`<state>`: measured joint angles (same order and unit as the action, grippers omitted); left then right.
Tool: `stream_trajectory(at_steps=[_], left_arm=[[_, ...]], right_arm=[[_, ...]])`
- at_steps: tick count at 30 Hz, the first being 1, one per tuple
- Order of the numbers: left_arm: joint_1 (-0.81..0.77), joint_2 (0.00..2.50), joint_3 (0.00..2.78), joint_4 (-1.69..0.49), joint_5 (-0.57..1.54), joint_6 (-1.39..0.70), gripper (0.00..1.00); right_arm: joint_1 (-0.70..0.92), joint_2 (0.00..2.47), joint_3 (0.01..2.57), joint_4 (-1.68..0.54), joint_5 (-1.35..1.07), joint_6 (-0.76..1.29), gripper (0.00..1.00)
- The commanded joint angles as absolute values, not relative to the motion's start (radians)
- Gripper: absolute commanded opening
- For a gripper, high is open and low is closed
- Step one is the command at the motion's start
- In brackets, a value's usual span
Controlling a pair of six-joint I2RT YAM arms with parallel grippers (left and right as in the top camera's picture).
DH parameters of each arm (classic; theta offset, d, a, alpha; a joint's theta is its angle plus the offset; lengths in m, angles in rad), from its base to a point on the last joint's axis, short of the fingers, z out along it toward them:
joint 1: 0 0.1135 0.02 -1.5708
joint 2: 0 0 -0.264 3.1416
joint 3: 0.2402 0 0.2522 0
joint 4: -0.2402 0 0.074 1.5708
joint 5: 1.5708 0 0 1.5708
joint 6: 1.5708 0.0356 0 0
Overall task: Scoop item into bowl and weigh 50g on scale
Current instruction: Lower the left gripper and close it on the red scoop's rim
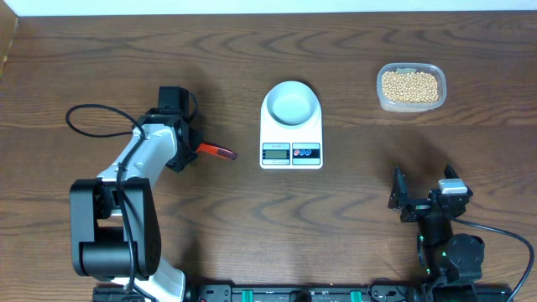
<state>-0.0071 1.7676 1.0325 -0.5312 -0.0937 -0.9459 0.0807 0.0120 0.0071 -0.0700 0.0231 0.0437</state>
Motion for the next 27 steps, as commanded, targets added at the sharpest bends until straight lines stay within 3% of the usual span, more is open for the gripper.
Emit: stream_trajectory(at_steps=[1,14,21,23,27], left_arm=[[-0.005,1.794,1.049,-0.519,-0.124,-0.957,0.37],[-0.005,1.795,1.018,-0.503,-0.125,-0.957,0.33],[-0.005,1.795,0.991,-0.456,-0.124,-0.96,0.19],[-0.005,1.795,0.981,-0.443,-0.124,-0.964,0.08],[-0.005,1.795,0.97,-0.435,-0.124,-0.964,0.08]], right_arm=[[0.072,0.009,0.006,-0.072,0.035,0.036,0.99],[0.072,0.009,0.006,-0.072,0.035,0.036,0.99],[0.072,0.009,0.006,-0.072,0.035,0.036,0.99],[0.072,0.009,0.006,-0.072,0.035,0.036,0.99],[0.072,0.009,0.006,-0.072,0.035,0.036,0.99]])
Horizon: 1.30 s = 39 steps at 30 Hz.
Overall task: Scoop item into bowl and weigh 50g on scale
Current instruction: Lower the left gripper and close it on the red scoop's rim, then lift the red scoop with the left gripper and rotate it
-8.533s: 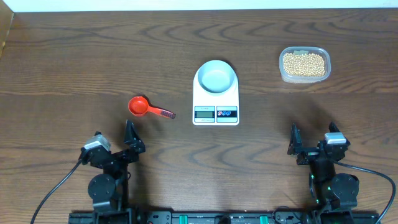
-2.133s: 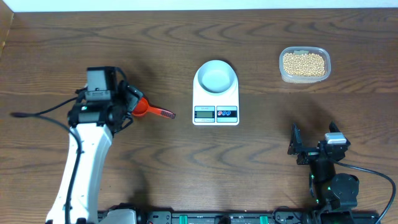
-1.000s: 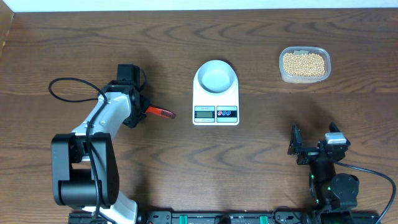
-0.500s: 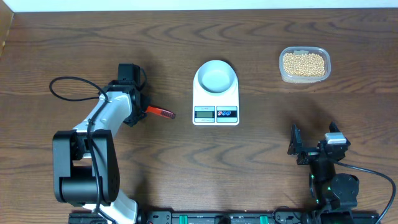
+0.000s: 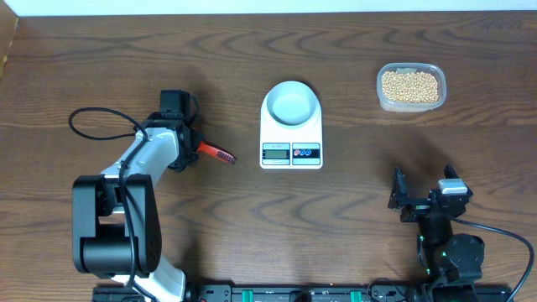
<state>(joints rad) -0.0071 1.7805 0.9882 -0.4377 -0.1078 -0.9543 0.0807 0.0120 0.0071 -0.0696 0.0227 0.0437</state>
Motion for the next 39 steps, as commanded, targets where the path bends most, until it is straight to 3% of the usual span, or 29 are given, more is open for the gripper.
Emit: stream_trajectory(at_steps=[1,23,39], left_arm=[[-0.005,1.795,0.97,-0.435,-0.124,-0.964,0.08],[-0.005,1.776,0.973,-0.423,-0.117,-0.964,0.07],[-0.004,1.451,0.973,-0.524,-0.117,-1.032,0.07]], right_arm=[[0.072,0.009,0.006,-0.072,0.035,0.036,0.99],[0.072,0.009,0.006,-0.072,0.035,0.036,0.99],[0.072,0.009,0.006,-0.072,0.035,0.036,0.99]])
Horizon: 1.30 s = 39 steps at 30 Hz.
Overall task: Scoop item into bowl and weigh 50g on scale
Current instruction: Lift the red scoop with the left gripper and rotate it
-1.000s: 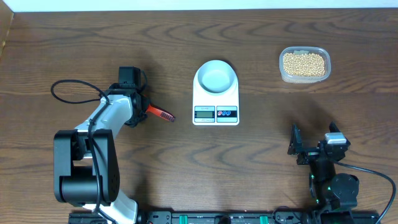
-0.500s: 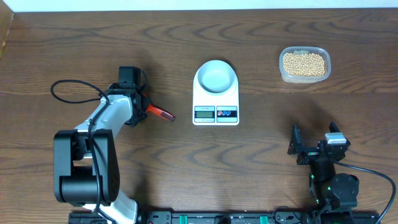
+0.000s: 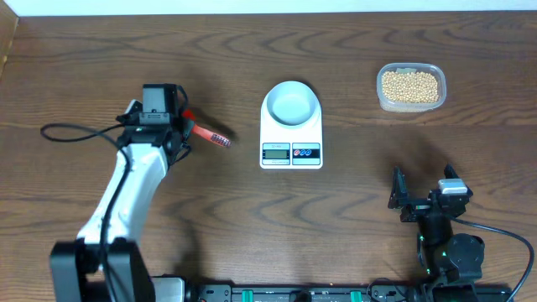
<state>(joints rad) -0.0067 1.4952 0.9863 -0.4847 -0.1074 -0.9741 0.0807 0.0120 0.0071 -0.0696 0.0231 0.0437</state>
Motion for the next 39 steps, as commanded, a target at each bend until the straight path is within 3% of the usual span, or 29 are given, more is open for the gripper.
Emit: stream_trajectory(at_steps=[1,6,16,39], left_arm=[[-0.004,1.434,0.973,-0.553,-0.117,-1.06,0.07],[-0.004,1.349,0.973,-0.671,-0.081,-1.175,0.07],[-0.004,1.28,0.973,-0.664,0.012,-1.189,0.07],[-0.004,1.28,0.973,-0.485,-0.069,-1.237,0.07]], right_arm=[[0.072,0.009,0.006,-0.072,0.035,0.036,0.99],[0.072,0.009,0.006,-0.072,0.035,0.036,0.99],[0.072,0.009,0.006,-0.072,0.035,0.036,0.99],[0.072,0.009,0.006,-0.072,0.035,0.036,0.99]])
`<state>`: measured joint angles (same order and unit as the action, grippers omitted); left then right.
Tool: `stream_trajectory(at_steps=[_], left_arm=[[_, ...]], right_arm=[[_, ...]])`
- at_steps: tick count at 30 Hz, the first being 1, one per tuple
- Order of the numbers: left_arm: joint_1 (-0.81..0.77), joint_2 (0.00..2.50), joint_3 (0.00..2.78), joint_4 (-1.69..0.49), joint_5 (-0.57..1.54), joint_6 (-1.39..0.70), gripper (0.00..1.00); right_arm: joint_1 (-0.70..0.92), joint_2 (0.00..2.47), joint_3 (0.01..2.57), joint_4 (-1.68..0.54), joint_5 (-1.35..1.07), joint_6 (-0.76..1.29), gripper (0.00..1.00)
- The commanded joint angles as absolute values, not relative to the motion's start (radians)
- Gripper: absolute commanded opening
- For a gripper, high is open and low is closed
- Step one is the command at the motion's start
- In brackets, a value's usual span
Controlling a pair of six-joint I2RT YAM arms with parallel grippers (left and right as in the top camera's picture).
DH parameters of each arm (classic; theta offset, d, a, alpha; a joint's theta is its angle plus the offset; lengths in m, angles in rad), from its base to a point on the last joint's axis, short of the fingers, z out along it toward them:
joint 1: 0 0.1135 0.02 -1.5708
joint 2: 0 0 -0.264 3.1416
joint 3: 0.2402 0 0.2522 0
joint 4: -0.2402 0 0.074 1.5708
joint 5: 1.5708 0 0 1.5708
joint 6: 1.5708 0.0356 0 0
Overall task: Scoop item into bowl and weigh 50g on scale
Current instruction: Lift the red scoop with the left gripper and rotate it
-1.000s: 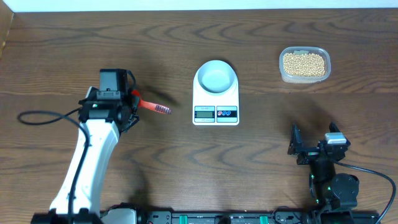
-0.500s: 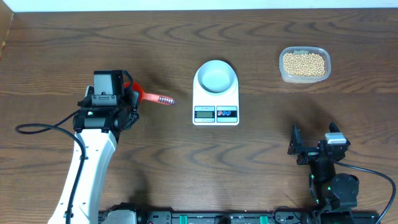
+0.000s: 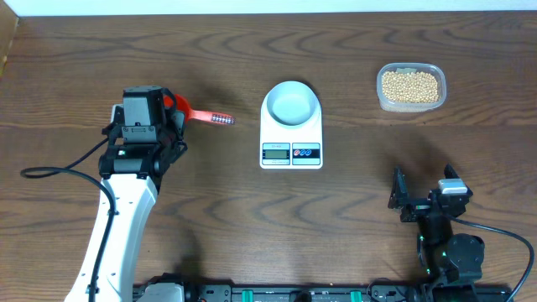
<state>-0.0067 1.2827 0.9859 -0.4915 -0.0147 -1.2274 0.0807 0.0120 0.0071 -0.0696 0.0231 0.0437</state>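
A red scoop (image 3: 201, 116) with a dark ribbed tip sticks out to the right from my left gripper (image 3: 172, 107), which is shut on its red end. It is held left of the white bowl (image 3: 290, 104), which stands empty on the white scale (image 3: 291, 153) at the table's middle. A clear tub of yellow beans (image 3: 410, 86) sits at the far right. My right gripper (image 3: 398, 195) rests near the front right edge, folded back, its fingers apart and holding nothing.
The left arm's black cable (image 3: 59, 172) trails over the table at the left. The scale's display and buttons face the front. The brown wooden table (image 3: 268, 226) spreads between the scale and the arms' bases.
My left arm has swung further back and left, its base link now out of view. The scoop in its gripper sits higher in the picture and lies nearly level, pointing at the bowl.
At first my left gripper was down at the scoop on the table left of the scale. Then it was shut on it in almost the same place. Later the scoop was held further back, and now further back still. The right arm stayed still.
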Motion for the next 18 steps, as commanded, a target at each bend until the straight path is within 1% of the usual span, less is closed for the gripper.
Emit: stream_trajectory(at_steps=[1,14,16,18], left_arm=[[-0.004,1.28,0.973,-0.483,-0.076,-1.237,0.07],[-0.004,1.28,0.973,-0.457,-0.117,-1.237,0.07],[-0.004,1.28,0.973,-0.454,-0.117,-1.237,0.07],[-0.004,1.28,0.973,-0.461,-0.117,-1.237,0.06]], right_arm=[[0.072,0.009,0.006,-0.072,0.035,0.036,0.99],[0.072,0.009,0.006,-0.071,0.044,0.034,0.99],[0.071,0.009,0.006,-0.052,0.081,0.032,0.99],[0.071,0.009,0.006,-0.004,0.028,0.025,0.99]])
